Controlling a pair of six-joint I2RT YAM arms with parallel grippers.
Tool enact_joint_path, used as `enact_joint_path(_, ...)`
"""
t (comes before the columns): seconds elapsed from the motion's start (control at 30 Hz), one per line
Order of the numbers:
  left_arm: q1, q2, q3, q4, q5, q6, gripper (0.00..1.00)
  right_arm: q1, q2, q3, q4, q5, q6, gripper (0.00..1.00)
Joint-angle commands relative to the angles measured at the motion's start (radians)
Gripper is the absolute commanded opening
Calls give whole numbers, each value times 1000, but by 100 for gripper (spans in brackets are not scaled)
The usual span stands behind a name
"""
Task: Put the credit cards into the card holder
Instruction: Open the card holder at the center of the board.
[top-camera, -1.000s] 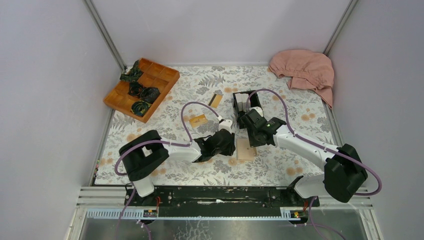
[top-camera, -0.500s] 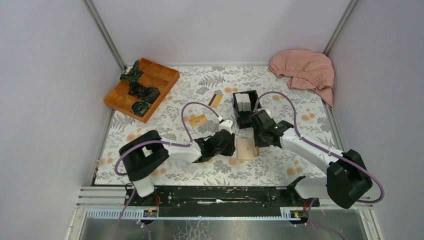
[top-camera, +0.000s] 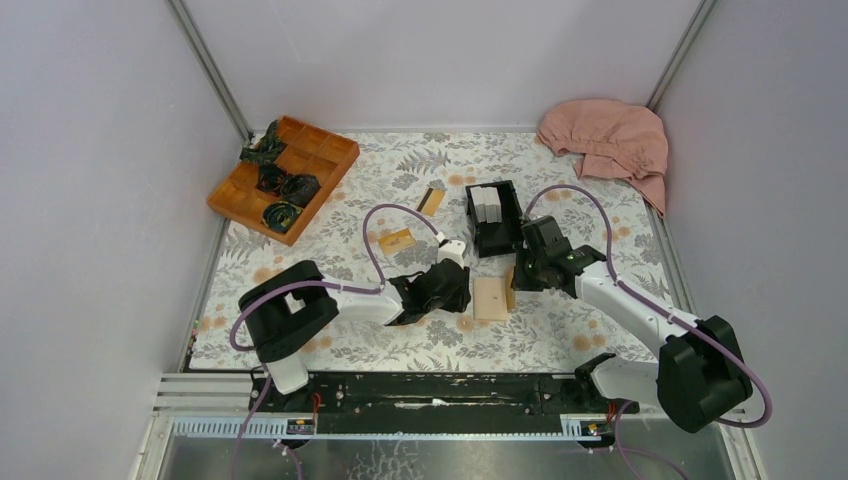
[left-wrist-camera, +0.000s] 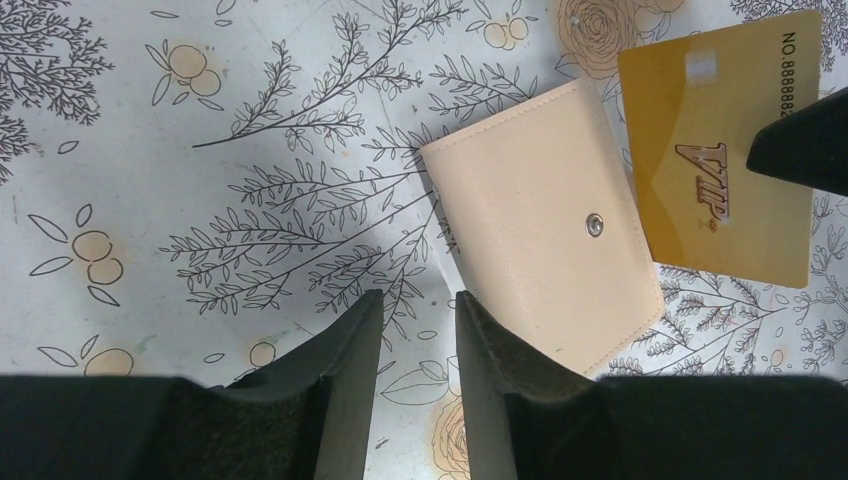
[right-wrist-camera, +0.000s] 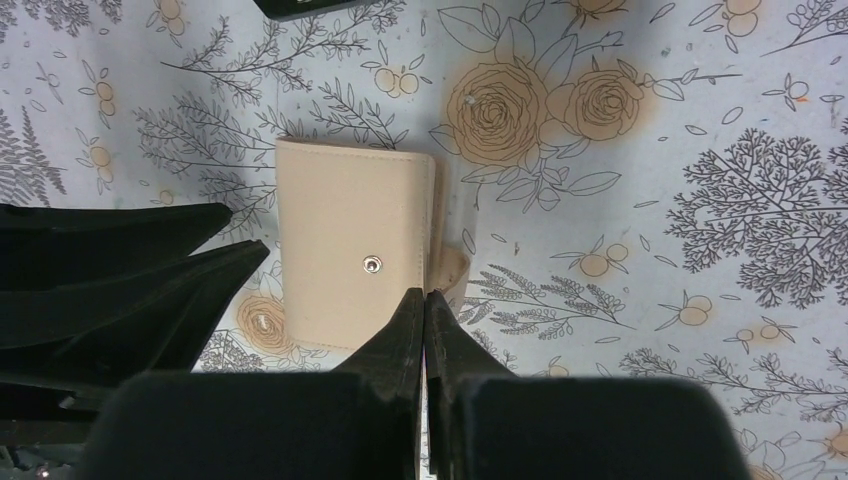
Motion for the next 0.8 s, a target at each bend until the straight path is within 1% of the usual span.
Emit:
enact_joint_path(0.0,-7,26,21,-16,-23,14,39,-18,-24,-8,37,-50,7,0)
enact_joint_path(0.33,-8,31,24,-15,-19,16,39,-55,-41,-48,56,-64,-2,0)
enact_joint_path(0.77,-8,39,10,-13,-21,11,39,-99,-67,-93,116,-156,18,0)
